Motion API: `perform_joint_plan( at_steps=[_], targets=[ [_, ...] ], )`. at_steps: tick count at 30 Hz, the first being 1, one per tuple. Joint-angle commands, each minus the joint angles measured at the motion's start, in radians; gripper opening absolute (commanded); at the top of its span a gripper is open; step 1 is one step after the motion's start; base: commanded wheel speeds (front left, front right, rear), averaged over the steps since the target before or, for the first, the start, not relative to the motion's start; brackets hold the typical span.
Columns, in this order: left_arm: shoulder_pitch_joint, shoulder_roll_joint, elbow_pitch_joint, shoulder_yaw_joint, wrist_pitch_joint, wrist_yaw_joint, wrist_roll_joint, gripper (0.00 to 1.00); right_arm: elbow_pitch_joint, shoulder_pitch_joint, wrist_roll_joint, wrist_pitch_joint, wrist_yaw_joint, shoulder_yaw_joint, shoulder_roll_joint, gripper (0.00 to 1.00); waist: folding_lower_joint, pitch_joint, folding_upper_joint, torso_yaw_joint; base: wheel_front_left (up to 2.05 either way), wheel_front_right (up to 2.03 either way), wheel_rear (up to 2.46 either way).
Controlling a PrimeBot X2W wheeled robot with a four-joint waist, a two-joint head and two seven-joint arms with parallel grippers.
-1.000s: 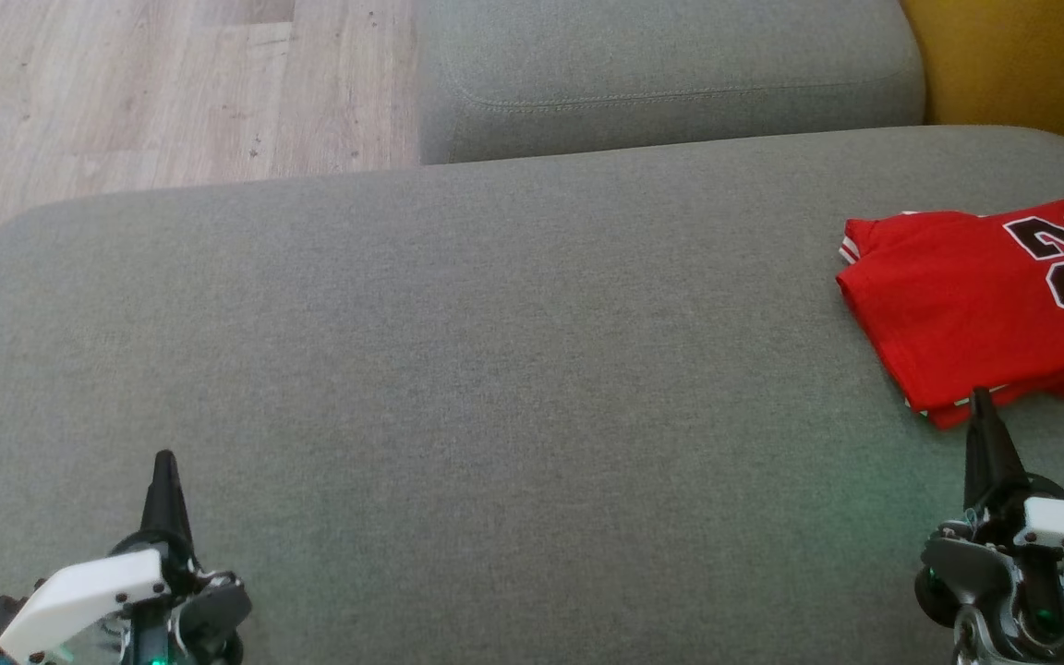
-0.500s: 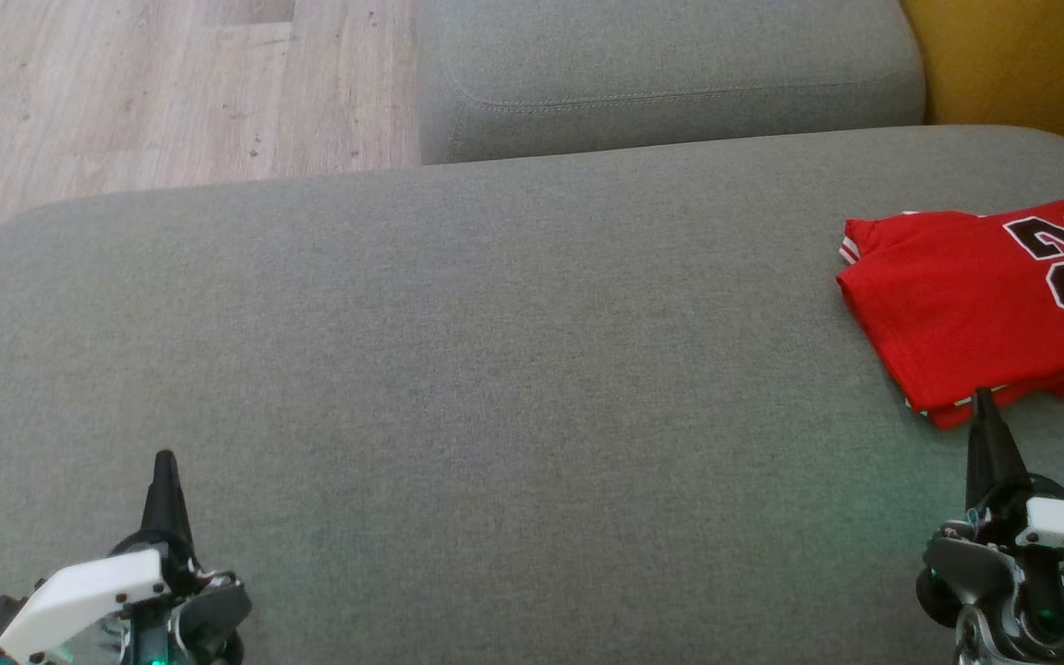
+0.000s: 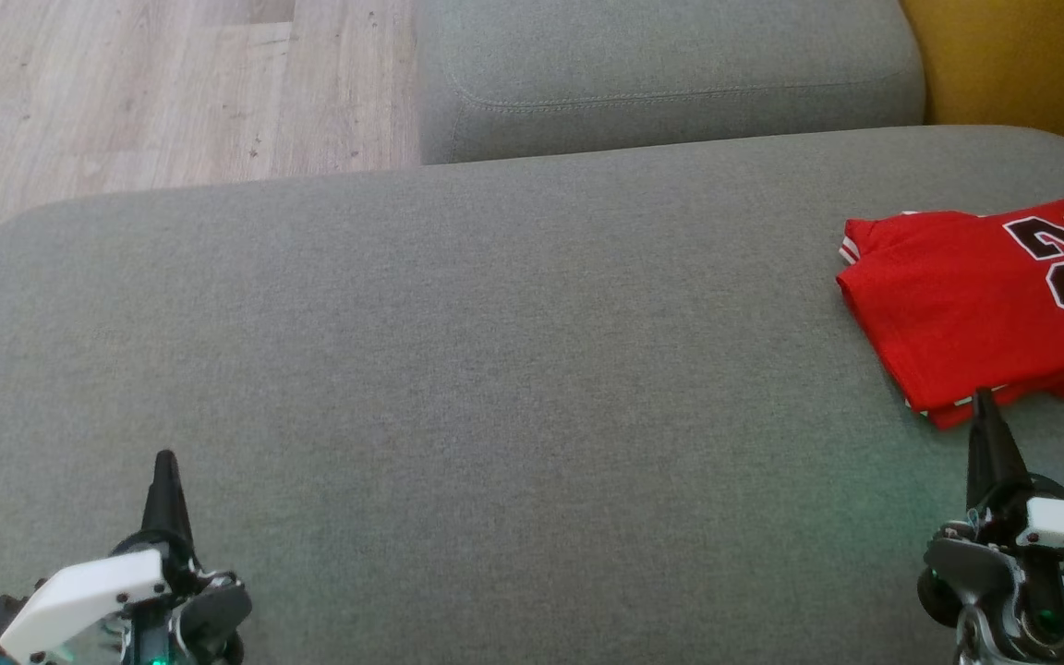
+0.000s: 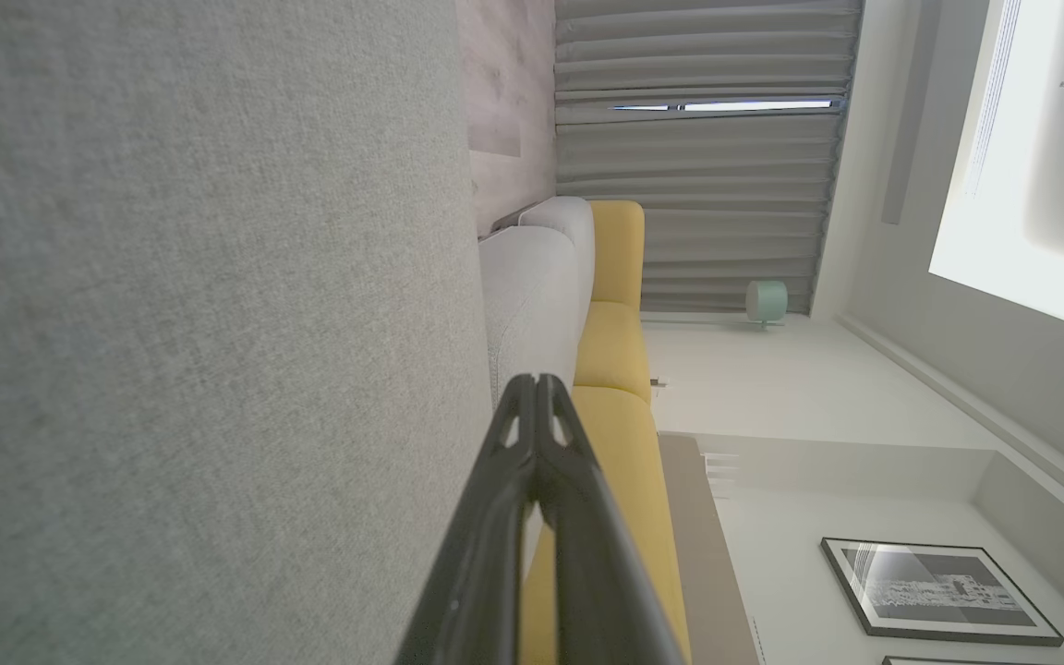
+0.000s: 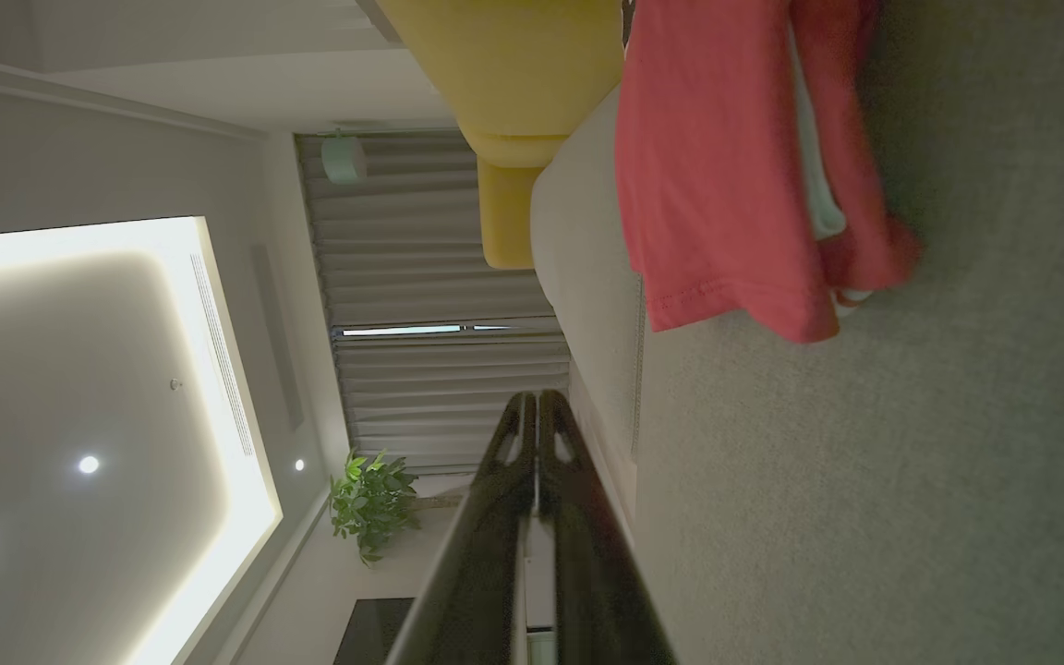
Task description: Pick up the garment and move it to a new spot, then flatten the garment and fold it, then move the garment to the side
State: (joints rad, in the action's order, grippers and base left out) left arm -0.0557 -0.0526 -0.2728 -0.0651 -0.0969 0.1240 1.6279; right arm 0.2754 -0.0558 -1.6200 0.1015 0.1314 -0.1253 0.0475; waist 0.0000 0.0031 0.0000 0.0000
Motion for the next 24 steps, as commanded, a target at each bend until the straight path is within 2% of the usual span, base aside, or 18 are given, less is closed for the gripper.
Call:
perform_joint_plan(
  at_steps=[1, 24],
  targets=[
    [-0.051, -0.007, 0.028, -0.036, -0.006, 0.007, -0.009, 0.00, -0.031, -0.051, 0.005, 0.005, -0.001, 0.020, 0.009, 0.00, 0.0000, 0.000, 0.0000, 0.000, 0.00, 0.00, 0.00],
    [-0.052, -0.004, 0.028, -0.040, -0.009, 0.007, -0.012, 0.00, -0.031, -0.052, 0.007, 0.007, -0.001, 0.017, 0.007, 0.00, 0.0000, 0.000, 0.0000, 0.000, 0.00, 0.00, 0.00]
  ],
)
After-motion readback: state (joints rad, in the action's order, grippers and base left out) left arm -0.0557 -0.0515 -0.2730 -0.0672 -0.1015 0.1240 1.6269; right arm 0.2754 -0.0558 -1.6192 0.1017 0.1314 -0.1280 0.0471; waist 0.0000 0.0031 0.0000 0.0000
